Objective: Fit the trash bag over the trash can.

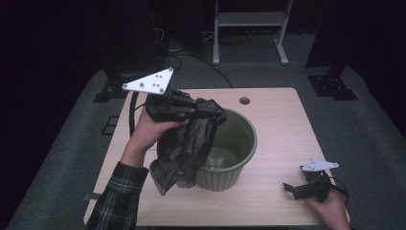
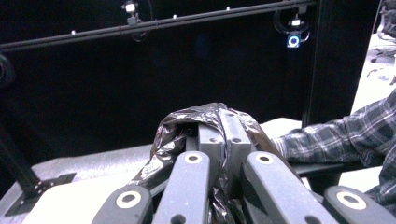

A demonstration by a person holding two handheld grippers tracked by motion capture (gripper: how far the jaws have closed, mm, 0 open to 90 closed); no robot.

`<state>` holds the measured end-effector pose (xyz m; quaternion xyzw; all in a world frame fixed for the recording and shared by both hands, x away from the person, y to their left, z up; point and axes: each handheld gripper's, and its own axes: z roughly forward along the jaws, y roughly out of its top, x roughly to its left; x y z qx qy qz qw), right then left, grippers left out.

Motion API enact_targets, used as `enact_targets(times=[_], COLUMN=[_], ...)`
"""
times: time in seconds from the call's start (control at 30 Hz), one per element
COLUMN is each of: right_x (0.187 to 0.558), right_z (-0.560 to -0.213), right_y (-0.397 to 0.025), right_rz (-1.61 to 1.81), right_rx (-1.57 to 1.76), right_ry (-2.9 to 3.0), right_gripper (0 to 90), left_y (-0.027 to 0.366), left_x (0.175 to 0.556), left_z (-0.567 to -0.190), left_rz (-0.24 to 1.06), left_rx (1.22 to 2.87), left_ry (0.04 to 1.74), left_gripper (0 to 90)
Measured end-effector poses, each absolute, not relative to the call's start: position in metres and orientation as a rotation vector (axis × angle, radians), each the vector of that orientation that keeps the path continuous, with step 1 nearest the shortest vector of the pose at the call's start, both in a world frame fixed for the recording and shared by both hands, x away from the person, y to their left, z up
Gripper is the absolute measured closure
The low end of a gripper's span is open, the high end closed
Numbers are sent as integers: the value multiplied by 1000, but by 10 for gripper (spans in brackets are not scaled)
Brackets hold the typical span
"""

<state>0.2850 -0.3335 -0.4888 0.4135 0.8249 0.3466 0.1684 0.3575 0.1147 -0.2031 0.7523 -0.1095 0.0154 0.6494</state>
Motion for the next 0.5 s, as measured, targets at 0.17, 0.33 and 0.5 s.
enact_targets(times=[0.17, 0.33, 0.5], right_x=[285, 285, 285], right_z=[-489, -489, -489], right_y=[-334, -334, -334], right_rz=[986, 985, 986], right_rx=[1177, 1176, 1176], right_ry=[2346, 2347, 2347], right_gripper=[0, 0, 0], left_y=[100, 88, 81], left_x=[357, 357, 358], left_z=[-189, -181, -181], left_rz=[17, 2, -16], left_rx=[1685, 1669, 1670], left_ry=[-284, -309, -315], left_gripper=[887, 887, 887])
